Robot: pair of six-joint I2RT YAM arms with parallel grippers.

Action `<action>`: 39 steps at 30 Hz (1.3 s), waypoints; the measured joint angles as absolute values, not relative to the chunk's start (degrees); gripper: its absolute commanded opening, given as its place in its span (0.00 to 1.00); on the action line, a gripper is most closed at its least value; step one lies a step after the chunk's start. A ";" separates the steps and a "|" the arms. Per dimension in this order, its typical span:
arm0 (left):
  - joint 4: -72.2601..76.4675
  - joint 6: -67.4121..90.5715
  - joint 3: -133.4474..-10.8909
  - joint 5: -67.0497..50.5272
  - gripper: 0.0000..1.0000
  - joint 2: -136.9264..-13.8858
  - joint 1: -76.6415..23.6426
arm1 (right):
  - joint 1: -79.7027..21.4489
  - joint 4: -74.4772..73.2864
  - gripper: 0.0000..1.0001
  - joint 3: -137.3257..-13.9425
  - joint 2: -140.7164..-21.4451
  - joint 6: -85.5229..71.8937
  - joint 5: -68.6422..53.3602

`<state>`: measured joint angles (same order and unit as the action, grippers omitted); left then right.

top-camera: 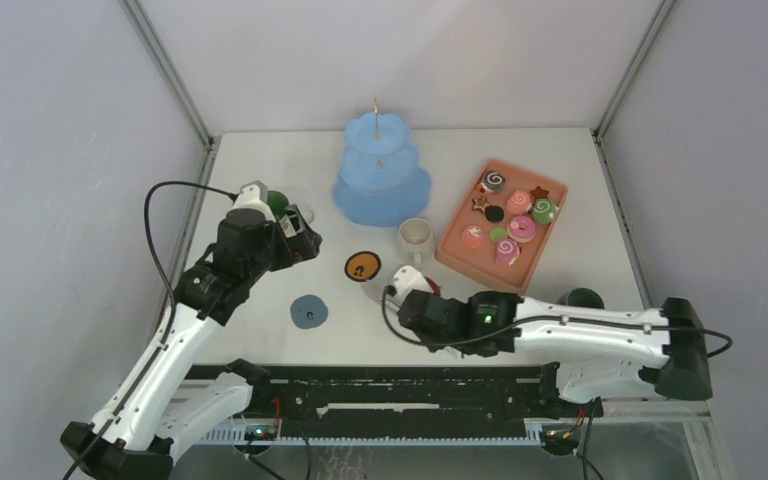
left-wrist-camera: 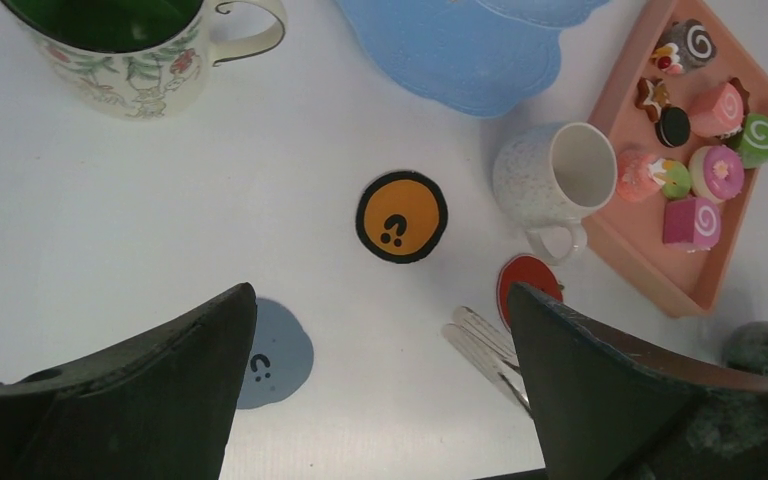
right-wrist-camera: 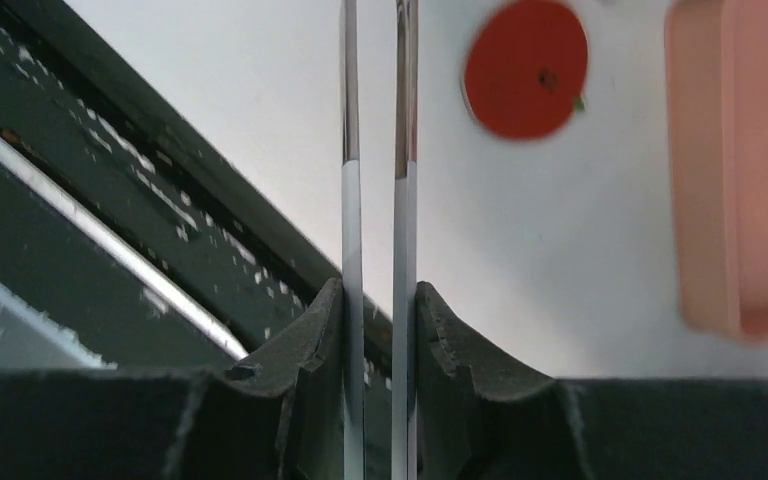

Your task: Serve the afternoon tea

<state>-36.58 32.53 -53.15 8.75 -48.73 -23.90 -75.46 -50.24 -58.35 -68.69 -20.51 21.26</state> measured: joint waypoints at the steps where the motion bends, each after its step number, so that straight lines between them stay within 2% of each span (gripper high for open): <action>1: -36.93 32.53 -53.15 9.08 0.99 -48.56 -23.86 | -76.03 -47.57 0.00 -58.02 -70.00 -18.76 21.80; 8: -39.18 32.60 -53.15 12.10 0.99 -46.78 -23.57 | -75.44 -23.66 0.00 -53.56 -79.29 -7.46 23.57; 17: -41.50 35.22 -53.15 14.87 0.99 -42.06 -22.83 | -69.93 -7.18 0.02 -53.39 -90.41 -6.70 17.06; 24: -41.47 36.64 -53.15 14.92 0.99 -42.70 -22.79 | -68.84 -0.32 0.32 -53.39 -97.84 -8.36 15.53; 25: -41.47 36.69 -53.15 14.90 0.99 -42.92 -22.79 | -68.60 0.78 0.39 -53.39 -98.54 -8.58 15.33; 29: -41.50 36.71 -53.15 14.92 0.99 -43.90 -22.79 | -67.70 3.68 0.76 -53.39 -99.70 -9.54 14.63; 39: -41.50 36.71 -53.15 15.64 0.99 -43.94 -22.72 | -66.46 4.89 0.83 -53.39 -98.78 -9.32 13.37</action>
